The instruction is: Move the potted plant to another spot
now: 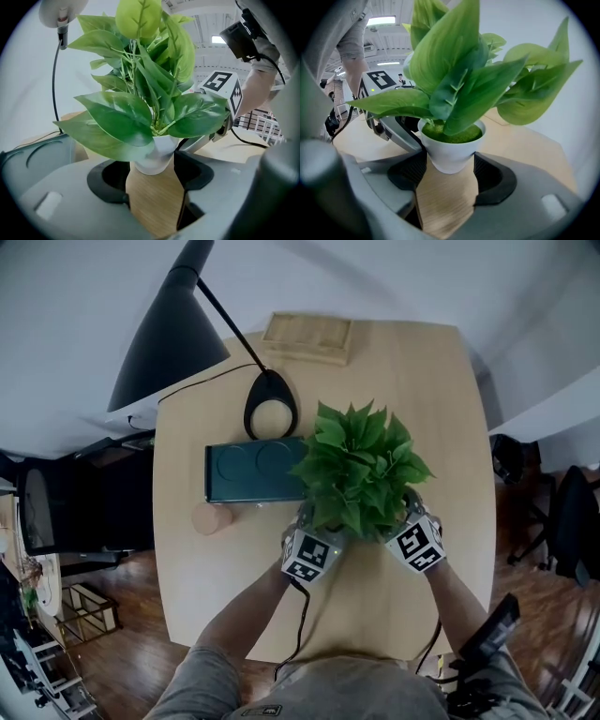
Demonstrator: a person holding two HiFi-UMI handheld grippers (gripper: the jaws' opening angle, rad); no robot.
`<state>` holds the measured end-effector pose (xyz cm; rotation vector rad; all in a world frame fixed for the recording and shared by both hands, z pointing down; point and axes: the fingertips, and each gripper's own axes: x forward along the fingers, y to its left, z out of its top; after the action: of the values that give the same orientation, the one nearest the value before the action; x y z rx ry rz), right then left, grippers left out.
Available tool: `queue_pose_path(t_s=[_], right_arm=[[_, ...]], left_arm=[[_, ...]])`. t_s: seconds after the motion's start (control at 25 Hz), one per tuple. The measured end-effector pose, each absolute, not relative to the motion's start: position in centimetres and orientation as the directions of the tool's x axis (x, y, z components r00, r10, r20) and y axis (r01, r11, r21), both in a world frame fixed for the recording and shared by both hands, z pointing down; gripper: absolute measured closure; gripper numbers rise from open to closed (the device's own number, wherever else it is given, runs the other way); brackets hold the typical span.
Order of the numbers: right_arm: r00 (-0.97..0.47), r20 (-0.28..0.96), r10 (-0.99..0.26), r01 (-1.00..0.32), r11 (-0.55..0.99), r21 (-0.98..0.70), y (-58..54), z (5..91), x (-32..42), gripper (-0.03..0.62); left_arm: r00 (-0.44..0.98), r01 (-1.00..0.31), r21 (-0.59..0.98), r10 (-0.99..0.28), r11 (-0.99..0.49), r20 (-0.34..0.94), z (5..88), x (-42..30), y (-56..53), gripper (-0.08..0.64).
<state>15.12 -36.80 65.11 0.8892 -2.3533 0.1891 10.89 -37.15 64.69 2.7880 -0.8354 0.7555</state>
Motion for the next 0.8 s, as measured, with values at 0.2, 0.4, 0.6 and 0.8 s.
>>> queue_pose_path(t_s=[0.2,0.4,0.6,0.8], right_arm=[[-0.595,0.579,-0.558,-0.627,0.772,0.100,-36.93,65.20,15.37,0.273],[-0.591,0.577,-0.564,-0.627,0.771,0.111,-36.96,65.30,15.50,0.276],[-0.586,0.580,-0.565,-0.631,0.768,0.111,-36.99,65.58,15.58,0.275],[-0.566,0.593,-0.573,-0.641,0.758,0.121,-36.85,65.83,15.70,0.272]], left_arm=[[0.711,-0.570,-0.013,-0.501,-0.821,0.493,64.64,11.17,-37.20,0.270],[0.710,-0.571,-0.011,-0.501,-0.821,0.495,64.81,11.13,-37.11,0.270],[0.710,-0.572,-0.016,-0.505,-0.820,0.490,64.77,11.19,-37.23,0.270],[0.698,-0.578,-0.020,-0.507,-0.816,0.506,64.98,10.84,-37.14,0.282]])
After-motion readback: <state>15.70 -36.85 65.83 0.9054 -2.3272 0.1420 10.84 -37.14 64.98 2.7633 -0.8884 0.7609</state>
